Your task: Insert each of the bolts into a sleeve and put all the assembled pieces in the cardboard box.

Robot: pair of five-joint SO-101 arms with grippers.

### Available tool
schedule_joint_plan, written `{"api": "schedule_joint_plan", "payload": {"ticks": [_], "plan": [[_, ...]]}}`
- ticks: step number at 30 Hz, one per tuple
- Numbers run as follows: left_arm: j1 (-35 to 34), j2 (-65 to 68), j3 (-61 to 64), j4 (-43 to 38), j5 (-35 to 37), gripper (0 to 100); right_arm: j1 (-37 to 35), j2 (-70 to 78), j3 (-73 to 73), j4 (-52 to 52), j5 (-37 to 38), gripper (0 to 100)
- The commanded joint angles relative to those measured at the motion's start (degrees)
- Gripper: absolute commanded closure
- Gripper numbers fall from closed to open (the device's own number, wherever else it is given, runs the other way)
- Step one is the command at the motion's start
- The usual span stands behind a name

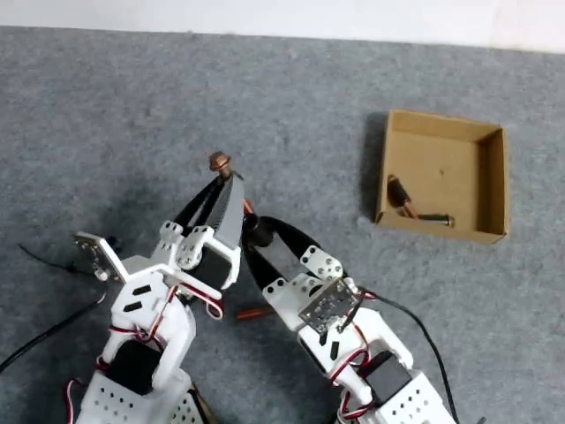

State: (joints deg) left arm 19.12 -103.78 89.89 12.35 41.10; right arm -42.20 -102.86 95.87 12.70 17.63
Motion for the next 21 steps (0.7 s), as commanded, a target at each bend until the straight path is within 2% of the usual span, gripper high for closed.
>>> {"api": "schedule_joint_plan", "payload": {"ticks": [1, 6, 11, 21], "plan": [[1.3, -1.2, -4.1, -1.5, -0.2, 99, 0.6, -0.9, 6.0, 0.1, 0.5, 99.3], [0.9, -1.2, -8.2, -0.8, -0.2, 99, 0.7, -0.9, 6.0, 0.2, 0.5, 99.3], [1.3, -1.2, -11.8, 6.0, -0.2, 99, 0.8, -0.9, 6.0, 0.2, 0.5, 99.3], [1.3, -1.2, -11.8, 11.2, -0.2, 99, 0.9, -0.9, 6.0, 0.2, 0.5, 99.3]]}}
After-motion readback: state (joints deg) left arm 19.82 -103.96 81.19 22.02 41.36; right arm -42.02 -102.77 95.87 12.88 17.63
